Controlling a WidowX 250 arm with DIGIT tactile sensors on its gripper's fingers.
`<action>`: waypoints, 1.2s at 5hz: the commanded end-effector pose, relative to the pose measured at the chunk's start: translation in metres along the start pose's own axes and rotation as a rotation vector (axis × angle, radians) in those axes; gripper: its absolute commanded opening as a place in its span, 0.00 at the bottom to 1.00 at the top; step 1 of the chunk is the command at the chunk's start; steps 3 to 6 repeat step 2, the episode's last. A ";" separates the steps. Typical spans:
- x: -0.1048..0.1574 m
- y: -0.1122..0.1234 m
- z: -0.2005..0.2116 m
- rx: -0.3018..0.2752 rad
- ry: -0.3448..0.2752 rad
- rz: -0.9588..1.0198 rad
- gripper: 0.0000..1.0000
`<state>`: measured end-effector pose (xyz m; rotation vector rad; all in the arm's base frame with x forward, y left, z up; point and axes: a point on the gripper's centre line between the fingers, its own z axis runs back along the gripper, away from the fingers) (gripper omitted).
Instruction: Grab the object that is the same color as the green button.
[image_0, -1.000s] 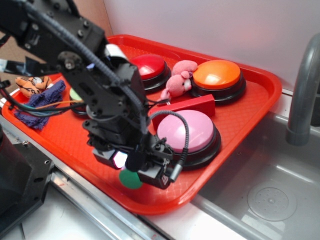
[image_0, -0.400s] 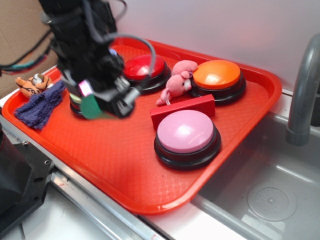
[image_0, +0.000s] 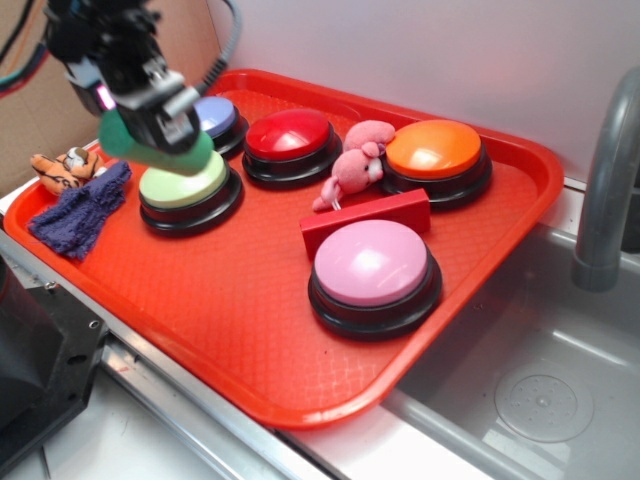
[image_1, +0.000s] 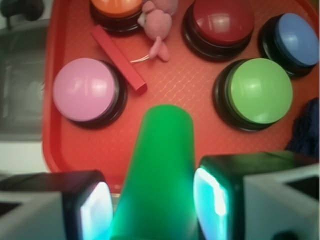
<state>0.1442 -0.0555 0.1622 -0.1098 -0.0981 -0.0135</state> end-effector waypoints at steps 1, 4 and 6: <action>0.007 0.015 0.022 -0.007 -0.091 0.006 0.00; 0.006 0.018 0.025 -0.003 -0.080 0.005 0.00; 0.006 0.018 0.025 -0.003 -0.080 0.005 0.00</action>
